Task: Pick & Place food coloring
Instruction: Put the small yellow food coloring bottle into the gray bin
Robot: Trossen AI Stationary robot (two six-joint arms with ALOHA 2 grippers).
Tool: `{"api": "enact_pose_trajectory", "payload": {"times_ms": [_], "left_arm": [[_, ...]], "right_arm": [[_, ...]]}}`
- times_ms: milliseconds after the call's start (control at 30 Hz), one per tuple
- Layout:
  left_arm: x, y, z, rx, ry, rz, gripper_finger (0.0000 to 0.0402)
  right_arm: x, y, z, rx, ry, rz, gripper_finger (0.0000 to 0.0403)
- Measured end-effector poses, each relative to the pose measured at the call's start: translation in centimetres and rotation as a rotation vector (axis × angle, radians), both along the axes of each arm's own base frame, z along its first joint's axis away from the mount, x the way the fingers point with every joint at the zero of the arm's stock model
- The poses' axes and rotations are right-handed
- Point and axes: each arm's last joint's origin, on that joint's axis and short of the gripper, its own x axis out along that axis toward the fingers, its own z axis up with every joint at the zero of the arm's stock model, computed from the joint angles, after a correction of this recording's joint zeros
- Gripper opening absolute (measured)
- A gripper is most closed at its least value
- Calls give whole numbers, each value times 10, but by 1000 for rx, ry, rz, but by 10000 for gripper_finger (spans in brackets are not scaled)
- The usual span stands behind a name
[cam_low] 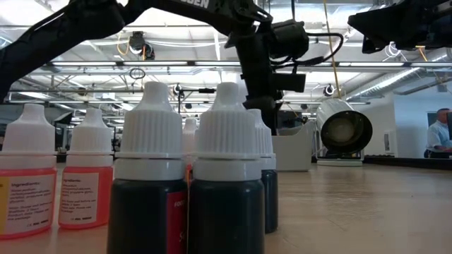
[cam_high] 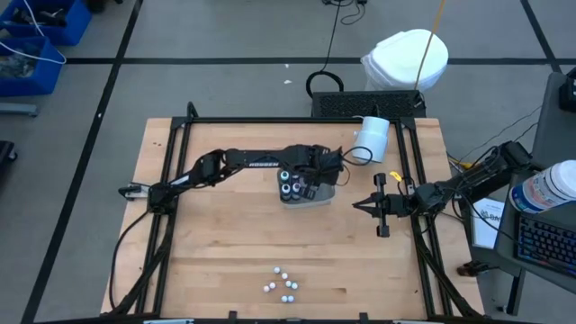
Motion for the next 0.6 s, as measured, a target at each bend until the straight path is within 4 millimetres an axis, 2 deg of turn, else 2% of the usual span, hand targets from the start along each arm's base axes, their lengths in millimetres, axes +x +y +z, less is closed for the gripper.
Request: {"api": "enact_pose_trajectory", "payload": {"times_ms": [300, 600], "left_arm": [[-2, 14, -1, -57, -10, 22, 81], [-2, 13, -1, -117, -23, 2, 81]], "right_arm": [[0, 0, 0, 0, -1, 0, 0], [0, 0, 0, -1, -1, 0, 0]]}}
